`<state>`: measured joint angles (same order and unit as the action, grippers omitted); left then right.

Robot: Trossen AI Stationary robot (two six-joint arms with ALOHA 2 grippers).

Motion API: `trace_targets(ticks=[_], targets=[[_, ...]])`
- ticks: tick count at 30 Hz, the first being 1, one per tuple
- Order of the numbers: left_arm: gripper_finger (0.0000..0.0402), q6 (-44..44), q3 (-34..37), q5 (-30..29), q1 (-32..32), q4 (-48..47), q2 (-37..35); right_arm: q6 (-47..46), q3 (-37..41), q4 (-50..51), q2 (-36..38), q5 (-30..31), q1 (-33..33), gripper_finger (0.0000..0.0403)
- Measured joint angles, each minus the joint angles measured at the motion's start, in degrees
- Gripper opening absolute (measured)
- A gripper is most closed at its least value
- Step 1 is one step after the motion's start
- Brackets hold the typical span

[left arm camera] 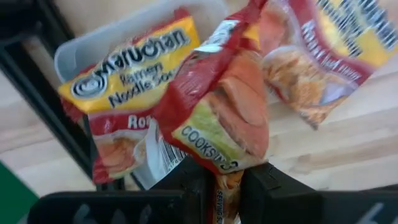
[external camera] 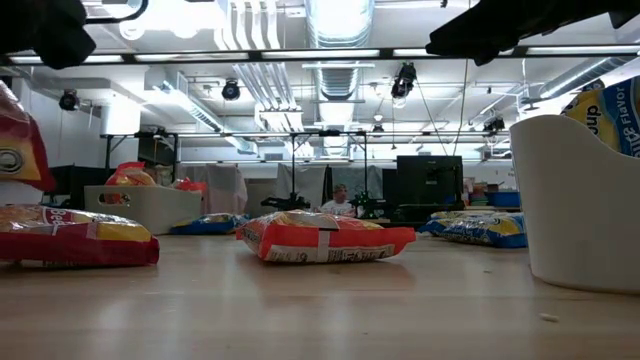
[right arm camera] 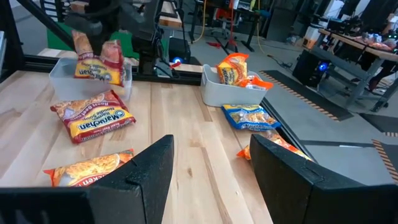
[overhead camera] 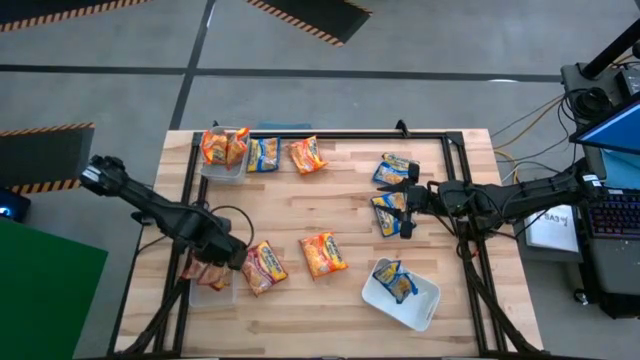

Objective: Sort Maruchan noodles
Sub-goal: Put the red noodle pack into the transparent bin

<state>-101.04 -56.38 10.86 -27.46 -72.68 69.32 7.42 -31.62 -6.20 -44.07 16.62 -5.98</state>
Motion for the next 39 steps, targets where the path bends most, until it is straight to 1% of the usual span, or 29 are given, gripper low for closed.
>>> trace_targets(ticks=[4, 12, 14, 17, 18, 19, 21, 25, 27, 32, 39], targets=[[0.0036, -0.01, -0.17, 3.0, -0.04, -0.39, 1.5, 0.03, 0.0, 0.0, 0.0, 0.0, 0.0, 0.0201], [0.0036, -1.02, -0.26, 3.64, -0.96, -0.88, 1.9, 0.07, 0.02, 0.02, 0.0, 0.0, 0.0, 0.0201], [0.0036, -2.79, -0.26, 4.19, -1.79, -2.24, 1.13, 0.07, 0.02, 0.02, 0.0, 0.0, 0.0, 0.0201], [0.0036, -7.68, -0.3, 9.97, -3.47, -6.5, -0.17, 0.08, 0.02, 0.03, 0.0, 0.0, 0.0, 0.0201], [0.0036, -8.95, -0.49, 11.33, -4.16, -8.89, -0.47, 0.1, 0.02, 0.04, 0.0, 0.0, 0.0, 0.0201], [0.0036, -10.19, -0.97, 11.44, -4.9, -11.28, -0.73, 0.12, 0.02, 0.04, 0.0, 0.0, 0.02, 0.0201], [0.0036, -12.55, -1.96, 9.31, -5.66, -13.23, -1.41, 0.14, 0.02, 0.04, 0.0, 0.0, 0.01, 0.0201], [0.0036, -15.35, -3.83, 1.63, -5.86, -11.38, -1.88, 0.3, 0.02, 0.05, 0.0, 0.0, 0.0, 0.0201], [0.0036, -15.78, -4.0, -0.71, -5.84, -10.9, -1.51, 0.31, 0.04, 0.05, -0.02, 0.0, 0.01, 0.0201], [0.0037, -16.68, -3.87, -1.13, -5.86, -10.02, 1.3, 0.66, 0.04, 0.02, -0.02, 0.0, 0.0, 0.0201], [0.0037, -17.11, -3.8, -4.27, -5.83, -4.35, 6.03, 0.68, 0.04, 0.02, -0.02, 0.01, 0.02, 0.0201]])
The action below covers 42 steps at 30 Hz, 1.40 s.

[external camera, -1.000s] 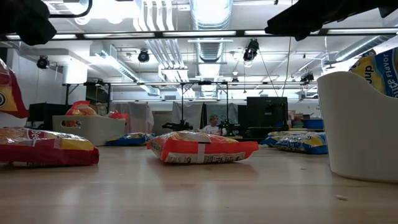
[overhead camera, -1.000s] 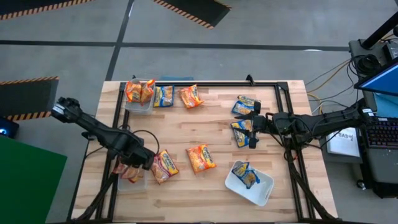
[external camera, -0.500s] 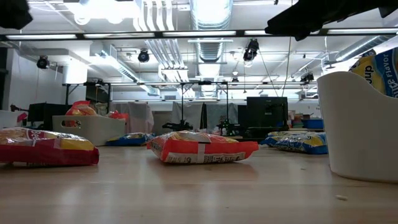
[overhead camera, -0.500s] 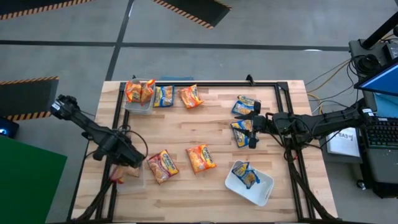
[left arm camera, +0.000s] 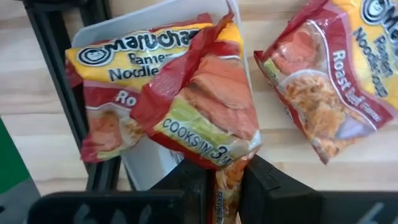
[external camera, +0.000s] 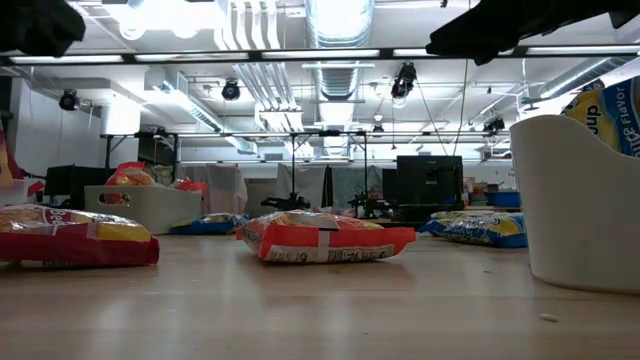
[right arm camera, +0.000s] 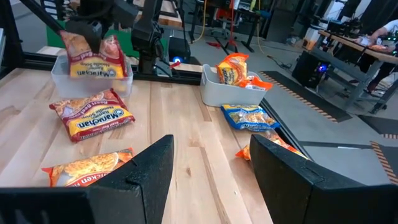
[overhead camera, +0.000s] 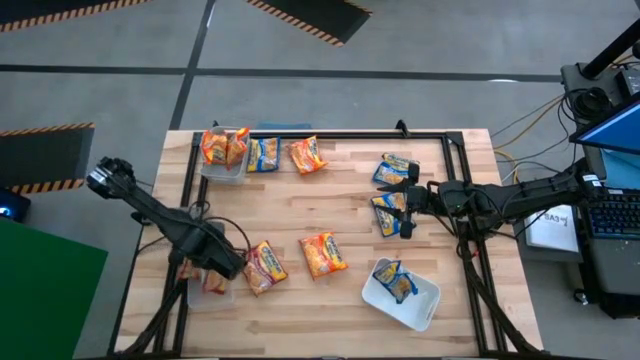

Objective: Sort Maruchan noodles
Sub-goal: Put the red noodle pack into the transparent bin

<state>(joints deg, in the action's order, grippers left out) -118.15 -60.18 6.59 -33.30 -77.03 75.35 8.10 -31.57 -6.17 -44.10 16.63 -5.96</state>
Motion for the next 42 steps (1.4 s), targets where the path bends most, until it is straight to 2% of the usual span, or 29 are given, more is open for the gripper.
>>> trace_targets(ticks=[11, 21, 26, 34, 39, 42], targets=[[0.0037, 2.18, 0.2, -0.15, 1.72, 2.69, 5.45, 0.94, 0.0, -0.09, 0.0, 0.02, -0.02, 0.0201], [0.0037, 5.05, 4.09, -0.16, 3.6, 7.43, 8.46, 2.38, 0.0, -1.62, 0.02, 0.02, -0.02, 0.0201], [0.0041, 6.13, 4.09, -4.3, 4.0, 6.5, 9.69, 3.0, 0.0, -1.83, 0.02, 0.02, -0.01, 0.0201], [0.0096, 9.37, 3.24, -4.17, 4.06, 4.34, 8.96, 3.08, 0.0, -1.8, 0.02, 0.02, -0.01, 0.0201], [0.0142, 12.57, -0.08, -4.53, 4.06, 0.34, 8.02, 3.06, 0.0, -1.79, 0.02, 0.02, -0.01, 0.0201], [0.0161, 18.06, -3.1, -6.75, 4.06, 0.1, 7.91, 3.05, 0.0, -1.79, 0.02, 0.02, 0.0, 0.0201]])
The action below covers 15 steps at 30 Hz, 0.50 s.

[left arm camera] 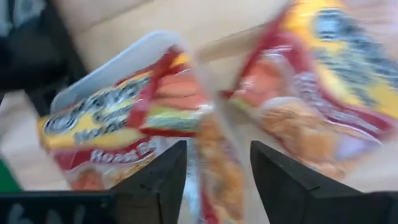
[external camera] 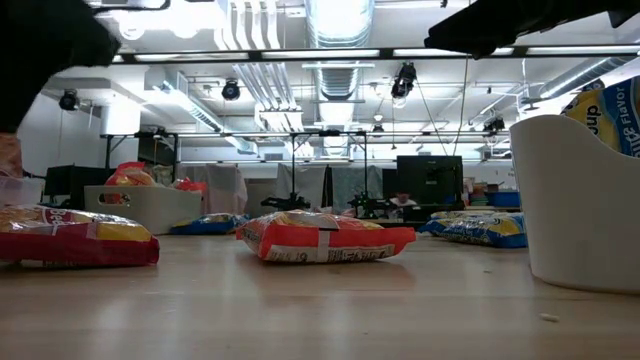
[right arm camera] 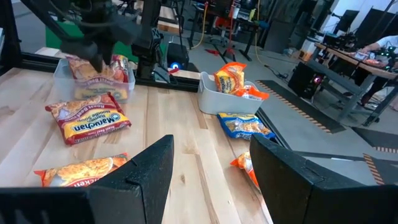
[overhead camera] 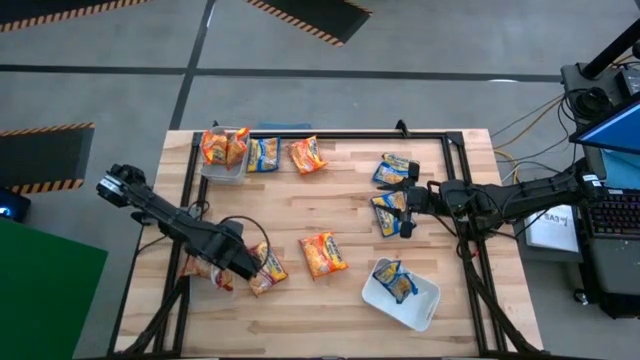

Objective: Sort Maruchan noodles
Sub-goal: Put the red noodle pack into the transparent bin, then put the blue noodle pack into the white bin

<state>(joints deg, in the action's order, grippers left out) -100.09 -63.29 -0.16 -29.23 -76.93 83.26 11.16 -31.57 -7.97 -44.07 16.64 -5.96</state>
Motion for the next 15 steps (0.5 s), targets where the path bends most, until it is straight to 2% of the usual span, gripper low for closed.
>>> trace_targets(ticks=[4, 7, 9, 11, 15], targets=[[0.017, 10.2, -5.02, -8.36, -0.41, 2.2, 0.53, 0.0, 0.0, 0.04, 0.0, 0.0, -0.02, 0.0201], [0.0168, 22.44, -8.82, -17.42, -0.95, 8.07, 0.93, 0.15, 0.0, 0.31, -0.16, -0.02, 0.0, 0.0201], [0.0162, 34.71, -10.19, -24.99, -1.49, 16.15, 0.94, 0.81, 0.0, 0.46, -0.39, -0.09, 0.0, 0.0201], [0.0151, 51.02, -10.19, -31.43, -1.62, 28.59, 0.94, 1.75, 0.0, 0.46, -0.74, -0.1, 0.0, 0.0201], [0.0109, 83.74, -5.26, -36.85, -0.65, 55.15, 0.81, 4.06, 0.35, -0.03, -1.17, -0.6, -0.01, 0.0201]])
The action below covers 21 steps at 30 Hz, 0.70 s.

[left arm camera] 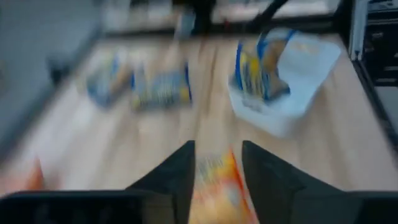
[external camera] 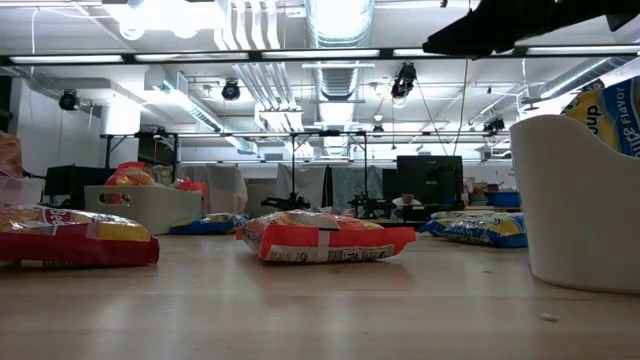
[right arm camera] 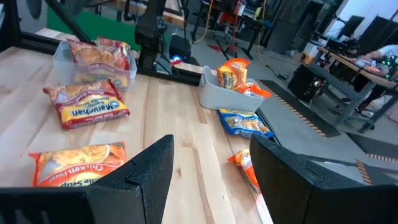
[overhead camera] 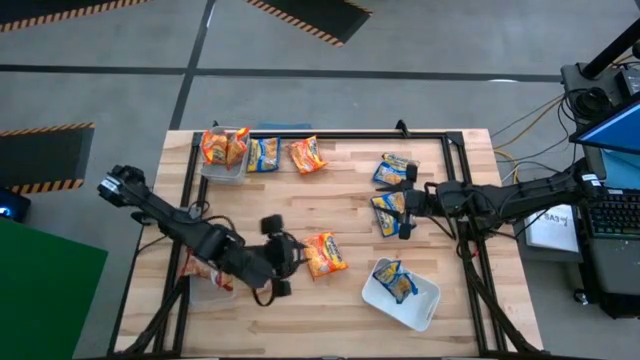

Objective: Sort Maruchan noodles
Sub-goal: Put the blue noodle pack into the white bin

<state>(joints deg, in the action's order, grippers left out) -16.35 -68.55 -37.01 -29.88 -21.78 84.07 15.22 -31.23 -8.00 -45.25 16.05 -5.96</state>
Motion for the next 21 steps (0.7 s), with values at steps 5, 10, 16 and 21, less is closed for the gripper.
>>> trace_targets(ticks=[5, 10, 16, 21], targets=[[0.0038, 13.63, 11.57, 4.74, 5.28, 20.55, -1.1, 1.05, 0.72, -0.94, 0.15, -0.96, 0.01, 0.0201], [0.0009, 10.68, 23.01, 17.73, 11.85, 32.29, -3.71, 1.38, 1.49, -2.81, 0.17, -3.05, -0.01, 0.0201], [0.0003, 10.31, 31.93, 22.62, 16.74, 37.77, -12.13, 2.34, 2.26, -3.47, 0.19, -3.01, 0.15, 0.0201], [0.0001, 11.82, 38.0, 22.63, 18.24, 37.82, -23.27, 1.92, 3.08, -4.27, 0.19, -4.59, 1.41, 0.0201]])
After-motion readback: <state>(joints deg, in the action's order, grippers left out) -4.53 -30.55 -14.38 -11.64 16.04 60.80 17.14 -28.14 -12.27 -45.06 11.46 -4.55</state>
